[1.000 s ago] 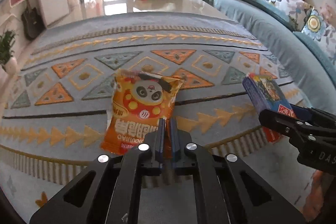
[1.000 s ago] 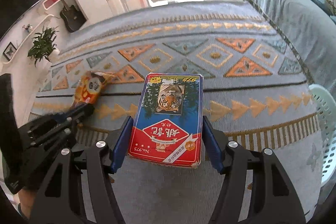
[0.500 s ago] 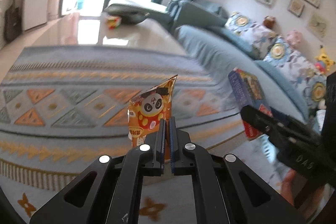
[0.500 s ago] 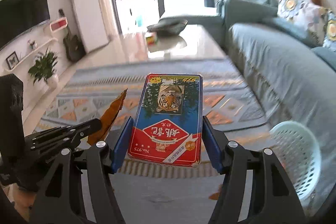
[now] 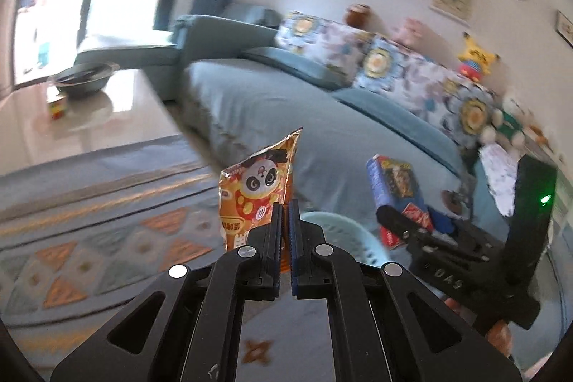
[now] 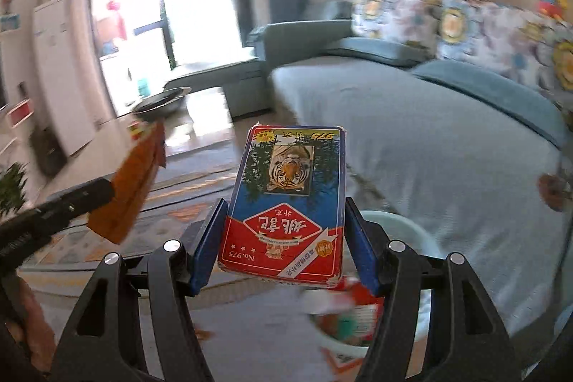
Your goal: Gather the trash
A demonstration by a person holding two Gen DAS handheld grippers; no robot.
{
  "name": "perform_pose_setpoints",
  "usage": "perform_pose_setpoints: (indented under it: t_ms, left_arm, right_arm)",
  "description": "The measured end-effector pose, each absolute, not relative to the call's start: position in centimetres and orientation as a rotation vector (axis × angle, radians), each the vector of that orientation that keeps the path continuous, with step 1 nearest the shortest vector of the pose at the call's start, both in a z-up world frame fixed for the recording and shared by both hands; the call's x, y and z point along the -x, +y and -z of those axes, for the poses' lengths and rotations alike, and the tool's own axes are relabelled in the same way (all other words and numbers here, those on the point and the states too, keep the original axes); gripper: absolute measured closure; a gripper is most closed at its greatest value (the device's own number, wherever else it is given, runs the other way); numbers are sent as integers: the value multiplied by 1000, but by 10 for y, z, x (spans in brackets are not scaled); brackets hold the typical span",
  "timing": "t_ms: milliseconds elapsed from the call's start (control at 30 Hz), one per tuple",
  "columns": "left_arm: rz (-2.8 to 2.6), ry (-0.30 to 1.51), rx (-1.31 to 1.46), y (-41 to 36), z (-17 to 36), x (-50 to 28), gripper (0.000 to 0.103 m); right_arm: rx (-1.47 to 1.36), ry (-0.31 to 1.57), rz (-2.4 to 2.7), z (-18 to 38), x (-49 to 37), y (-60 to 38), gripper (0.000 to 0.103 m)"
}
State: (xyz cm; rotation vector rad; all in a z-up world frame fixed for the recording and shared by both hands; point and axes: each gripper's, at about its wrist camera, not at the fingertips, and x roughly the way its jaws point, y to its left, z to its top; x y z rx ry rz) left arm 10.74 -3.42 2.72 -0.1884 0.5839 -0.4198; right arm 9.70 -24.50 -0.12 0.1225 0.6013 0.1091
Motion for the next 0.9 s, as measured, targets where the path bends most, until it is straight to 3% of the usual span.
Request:
perform_pose_setpoints:
  t_ms: [167,433,467,500,567,667,800,900]
  left_arm:
    - [498,633,134,-88,-17,-137,101]
    - [576,826,132,-137,48,-176,100]
    - [582,846,132,-140,55,-178,95]
    - [589,868,129,-142,63,-179,80]
    - [576,865,110,-144,68,-177,63]
    - [559,856,82,-144,71,-173,52]
    - [503,806,78,-133,61,-163,31]
    - [469,770,82,-123,47,-153,28]
  right_arm:
    - [-202,693,-24,31,-113,-294,42]
    - [-323,869,64,94,-133,-336,41]
    - [-331,878,68,98,-134,-338,41]
    - [-338,884,78,104,-135,-340,41]
    - [-350,892,80,109,-136,-341,41]
    - [-371,902,85,116,-135,-343,39]
    - [-365,889,84,109,-134,-339,38]
    - [-350,856,71,96,-124,-331,36]
